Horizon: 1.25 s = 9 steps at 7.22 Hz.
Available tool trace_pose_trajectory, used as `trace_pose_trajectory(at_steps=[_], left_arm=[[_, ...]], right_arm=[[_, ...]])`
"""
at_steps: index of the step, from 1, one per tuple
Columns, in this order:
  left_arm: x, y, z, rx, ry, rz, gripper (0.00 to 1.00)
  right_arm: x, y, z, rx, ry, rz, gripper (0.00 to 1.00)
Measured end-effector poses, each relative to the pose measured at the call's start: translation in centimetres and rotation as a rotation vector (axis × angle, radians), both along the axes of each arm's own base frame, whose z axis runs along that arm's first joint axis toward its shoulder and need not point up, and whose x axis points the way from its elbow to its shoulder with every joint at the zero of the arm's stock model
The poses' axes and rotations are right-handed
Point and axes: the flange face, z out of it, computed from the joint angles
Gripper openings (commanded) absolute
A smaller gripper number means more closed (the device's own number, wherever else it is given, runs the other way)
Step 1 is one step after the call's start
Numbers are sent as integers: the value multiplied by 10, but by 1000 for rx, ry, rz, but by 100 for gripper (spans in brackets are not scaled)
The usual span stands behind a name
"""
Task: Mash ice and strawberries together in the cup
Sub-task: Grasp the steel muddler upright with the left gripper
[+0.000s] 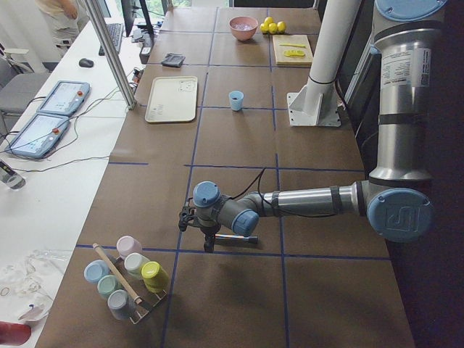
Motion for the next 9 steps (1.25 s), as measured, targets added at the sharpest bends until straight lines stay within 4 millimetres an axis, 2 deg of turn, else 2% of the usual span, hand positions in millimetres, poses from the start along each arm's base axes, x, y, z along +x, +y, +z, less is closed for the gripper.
trace_pose_trajectory(at_steps=[7, 9], left_arm=[[20, 8, 3, -24, 63, 55, 82], [27, 11, 5, -27, 61, 71, 77]], right_arm=[[0, 3, 3, -5, 2, -2, 99], [0, 3, 4, -6, 2, -3, 99]])
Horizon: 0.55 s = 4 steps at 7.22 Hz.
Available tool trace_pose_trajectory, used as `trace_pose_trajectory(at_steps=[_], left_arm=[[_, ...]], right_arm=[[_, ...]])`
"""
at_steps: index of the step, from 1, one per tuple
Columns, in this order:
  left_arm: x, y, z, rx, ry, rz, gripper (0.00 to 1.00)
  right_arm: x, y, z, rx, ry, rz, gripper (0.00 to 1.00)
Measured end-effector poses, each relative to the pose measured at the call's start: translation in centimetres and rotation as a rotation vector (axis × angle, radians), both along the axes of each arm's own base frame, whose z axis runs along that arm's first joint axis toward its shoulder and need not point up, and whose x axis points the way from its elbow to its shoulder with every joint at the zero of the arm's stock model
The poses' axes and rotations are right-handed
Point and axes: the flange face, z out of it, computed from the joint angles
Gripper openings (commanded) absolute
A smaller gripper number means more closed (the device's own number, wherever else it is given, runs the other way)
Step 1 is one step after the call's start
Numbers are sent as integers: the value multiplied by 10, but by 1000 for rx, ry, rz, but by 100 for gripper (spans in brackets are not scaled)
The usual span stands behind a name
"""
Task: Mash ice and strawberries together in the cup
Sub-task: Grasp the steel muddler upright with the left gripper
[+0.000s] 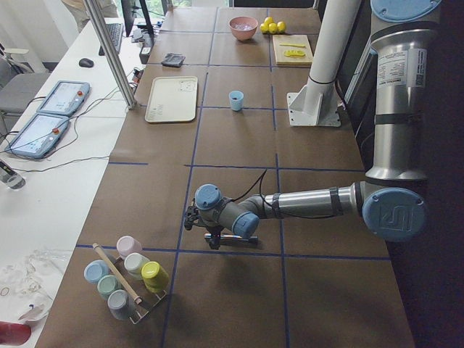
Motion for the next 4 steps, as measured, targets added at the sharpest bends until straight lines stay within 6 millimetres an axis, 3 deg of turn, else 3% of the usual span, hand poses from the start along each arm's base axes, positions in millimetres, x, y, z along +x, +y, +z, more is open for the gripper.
trace_pose_trajectory(at_steps=[2, 4], left_arm=[[2, 1, 2, -3, -1, 5, 66], [3, 1, 4, -7, -3, 6, 66]], right_arm=[[0, 0, 0, -1, 0, 0, 99], [0, 1, 1, -2, 0, 0, 99]])
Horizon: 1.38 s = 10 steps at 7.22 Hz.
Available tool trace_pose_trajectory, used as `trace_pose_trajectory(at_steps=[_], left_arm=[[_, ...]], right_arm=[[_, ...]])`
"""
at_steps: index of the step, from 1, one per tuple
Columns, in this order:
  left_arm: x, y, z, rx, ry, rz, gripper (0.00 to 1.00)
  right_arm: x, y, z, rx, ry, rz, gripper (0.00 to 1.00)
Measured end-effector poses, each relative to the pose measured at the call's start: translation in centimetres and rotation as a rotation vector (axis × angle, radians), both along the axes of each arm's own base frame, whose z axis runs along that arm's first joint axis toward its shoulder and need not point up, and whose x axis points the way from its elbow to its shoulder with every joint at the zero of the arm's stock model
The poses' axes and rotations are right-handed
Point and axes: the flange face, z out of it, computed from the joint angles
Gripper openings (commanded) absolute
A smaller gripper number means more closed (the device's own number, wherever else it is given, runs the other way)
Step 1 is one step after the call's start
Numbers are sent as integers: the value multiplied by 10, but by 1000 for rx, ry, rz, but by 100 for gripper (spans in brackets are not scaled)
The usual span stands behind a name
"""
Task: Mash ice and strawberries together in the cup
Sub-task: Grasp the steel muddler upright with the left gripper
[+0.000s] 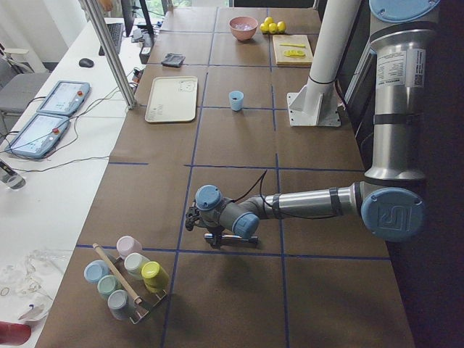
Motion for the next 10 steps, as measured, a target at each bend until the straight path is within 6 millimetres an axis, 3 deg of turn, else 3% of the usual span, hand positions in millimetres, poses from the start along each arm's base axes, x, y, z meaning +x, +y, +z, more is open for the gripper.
trace_pose_trajectory(at_steps=[1, 2, 3, 6, 7, 8, 10], left_arm=[[0, 0, 1, -2, -1, 0, 58], [1, 0, 1, -3, -1, 0, 25], [1, -1, 1, -4, -1, 0, 4], [2, -5, -12, 33, 16, 1, 0], [4, -9, -34, 81, 38, 1, 0], [7, -15, -71, 154, 71, 2, 0], [13, -30, -173, 429, 182, 20, 0]], right_arm=[[0, 0, 0, 0, 1, 0, 99], [0, 0, 0, 0, 1, 0, 99], [0, 0, 0, 1, 1, 0, 99], [0, 0, -1, 4, 1, -1, 99], [0, 0, -2, 5, 0, -1, 99], [0, 0, -2, 6, 0, -1, 99], [0, 0, -3, 7, 0, 0, 99]])
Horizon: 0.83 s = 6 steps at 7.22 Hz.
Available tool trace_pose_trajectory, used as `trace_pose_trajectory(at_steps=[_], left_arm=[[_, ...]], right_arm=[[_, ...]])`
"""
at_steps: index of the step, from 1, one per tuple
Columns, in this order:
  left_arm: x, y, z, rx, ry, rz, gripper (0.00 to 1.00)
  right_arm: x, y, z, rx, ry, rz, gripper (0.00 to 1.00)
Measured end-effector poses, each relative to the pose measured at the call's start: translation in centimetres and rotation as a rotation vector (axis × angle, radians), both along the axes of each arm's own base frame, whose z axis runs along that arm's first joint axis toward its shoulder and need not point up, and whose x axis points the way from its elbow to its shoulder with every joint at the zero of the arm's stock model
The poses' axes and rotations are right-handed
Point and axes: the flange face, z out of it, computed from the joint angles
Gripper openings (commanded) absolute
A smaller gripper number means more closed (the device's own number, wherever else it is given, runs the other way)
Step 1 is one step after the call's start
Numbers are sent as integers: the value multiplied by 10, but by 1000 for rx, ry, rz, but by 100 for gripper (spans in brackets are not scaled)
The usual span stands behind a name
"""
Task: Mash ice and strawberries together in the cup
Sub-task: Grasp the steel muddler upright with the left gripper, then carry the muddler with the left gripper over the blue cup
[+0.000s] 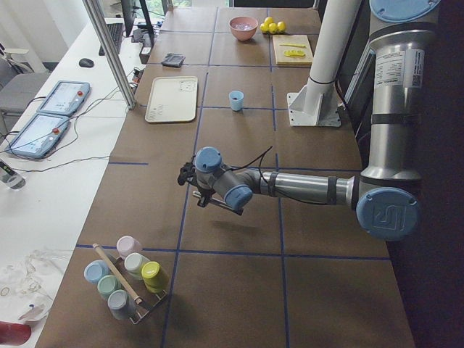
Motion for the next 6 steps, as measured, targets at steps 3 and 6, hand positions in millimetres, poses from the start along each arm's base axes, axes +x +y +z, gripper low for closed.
trace_pose_trajectory(at_steps=[3, 6], left_arm=[[13, -14, -120, 341, 188, 37, 0], [69, -23, -260, 665, 410, 103, 0]], right_arm=[[0, 1, 1, -2, 0, 0, 99], [0, 1, 1, -4, 1, 0, 99]])
